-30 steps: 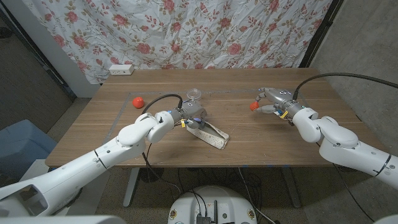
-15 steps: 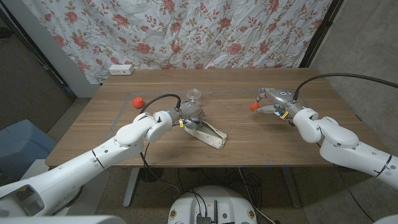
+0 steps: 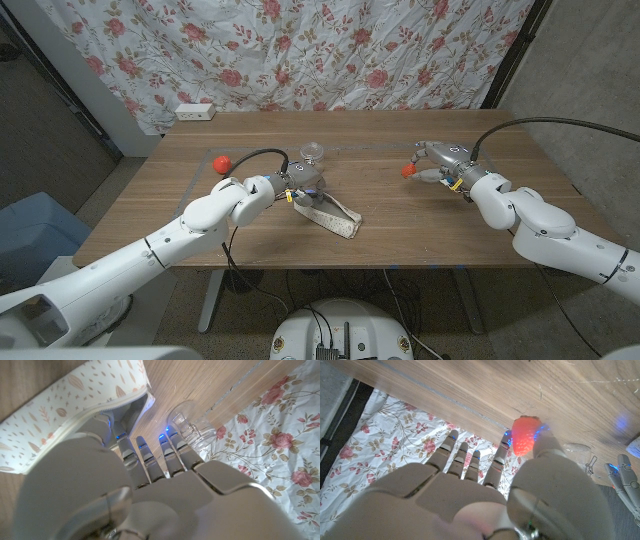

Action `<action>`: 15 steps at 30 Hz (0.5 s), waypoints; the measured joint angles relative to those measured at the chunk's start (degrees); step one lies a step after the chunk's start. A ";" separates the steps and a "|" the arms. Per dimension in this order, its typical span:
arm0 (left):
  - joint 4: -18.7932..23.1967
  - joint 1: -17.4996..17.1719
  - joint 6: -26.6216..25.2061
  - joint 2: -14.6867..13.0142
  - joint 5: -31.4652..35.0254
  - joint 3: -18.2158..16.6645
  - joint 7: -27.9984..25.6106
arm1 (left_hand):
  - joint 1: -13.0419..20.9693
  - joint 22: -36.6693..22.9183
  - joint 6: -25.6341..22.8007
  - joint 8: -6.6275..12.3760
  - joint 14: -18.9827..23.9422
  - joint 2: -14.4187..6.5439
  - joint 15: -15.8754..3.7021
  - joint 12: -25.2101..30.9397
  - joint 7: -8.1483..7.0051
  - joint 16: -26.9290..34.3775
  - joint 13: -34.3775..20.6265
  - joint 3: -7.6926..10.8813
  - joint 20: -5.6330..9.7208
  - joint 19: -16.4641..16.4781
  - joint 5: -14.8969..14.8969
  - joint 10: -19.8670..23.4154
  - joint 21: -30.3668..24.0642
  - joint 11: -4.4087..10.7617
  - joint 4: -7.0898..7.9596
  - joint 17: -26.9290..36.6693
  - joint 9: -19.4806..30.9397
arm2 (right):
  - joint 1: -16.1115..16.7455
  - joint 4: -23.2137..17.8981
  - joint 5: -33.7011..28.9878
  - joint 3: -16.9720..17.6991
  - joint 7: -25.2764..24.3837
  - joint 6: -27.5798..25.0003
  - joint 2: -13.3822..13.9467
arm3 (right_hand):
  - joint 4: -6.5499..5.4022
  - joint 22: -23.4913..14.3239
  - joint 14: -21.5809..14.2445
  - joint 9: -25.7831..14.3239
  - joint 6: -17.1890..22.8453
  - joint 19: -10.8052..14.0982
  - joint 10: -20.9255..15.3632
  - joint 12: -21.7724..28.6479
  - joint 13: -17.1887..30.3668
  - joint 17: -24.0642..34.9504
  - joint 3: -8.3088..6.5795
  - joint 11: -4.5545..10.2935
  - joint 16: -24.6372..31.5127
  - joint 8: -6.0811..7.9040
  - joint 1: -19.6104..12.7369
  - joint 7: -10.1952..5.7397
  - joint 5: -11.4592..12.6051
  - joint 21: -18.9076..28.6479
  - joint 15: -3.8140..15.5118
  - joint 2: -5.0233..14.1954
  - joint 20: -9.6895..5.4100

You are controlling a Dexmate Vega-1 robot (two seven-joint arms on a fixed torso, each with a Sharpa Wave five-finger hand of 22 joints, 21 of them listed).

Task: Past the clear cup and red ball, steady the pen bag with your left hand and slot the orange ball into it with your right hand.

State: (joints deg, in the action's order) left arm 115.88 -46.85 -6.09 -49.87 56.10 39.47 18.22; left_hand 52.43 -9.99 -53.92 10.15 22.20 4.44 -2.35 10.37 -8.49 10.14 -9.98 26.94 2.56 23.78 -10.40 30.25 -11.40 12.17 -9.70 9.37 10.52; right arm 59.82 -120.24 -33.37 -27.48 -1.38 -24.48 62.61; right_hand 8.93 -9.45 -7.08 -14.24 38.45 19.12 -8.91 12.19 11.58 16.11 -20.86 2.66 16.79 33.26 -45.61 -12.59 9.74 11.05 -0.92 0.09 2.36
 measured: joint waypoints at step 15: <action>-0.36 1.44 1.55 -0.35 -1.18 -0.04 1.95 | -0.47 0.00 4.32 -0.23 -1.45 0.47 0.01 -0.21 1.05 -0.21 0.00 -1.46 -0.10 -0.55 0.00 -2.46 0.00 -0.18 0.16 0.00 -0.13 | 0.31 -1.03 -0.83 0.11 -0.32 0.02 0.01 | 0.00 0.00 0.00 -0.02 -0.01 0.00 0.00 0.00 0.00 0.00 0.00 0.00 0.00 -0.10 0.00 0.01 -0.03 -0.27 0.00 0.00 0.00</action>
State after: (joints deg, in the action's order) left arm 115.52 -45.40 -4.54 -50.22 54.92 39.42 20.17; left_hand 51.96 -9.99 -49.60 9.92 20.75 4.90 -2.35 10.15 -7.45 9.93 -9.98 25.48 2.47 23.23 -10.40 27.79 -11.40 11.99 -9.53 9.36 10.39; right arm 60.12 -121.28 -34.20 -27.37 -1.70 -24.46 62.61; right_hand 8.93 -9.45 -7.08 -14.26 38.44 19.12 -8.91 12.19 11.58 16.10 -20.86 2.66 16.79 33.15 -45.61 -12.58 9.70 10.77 -0.92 0.08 2.36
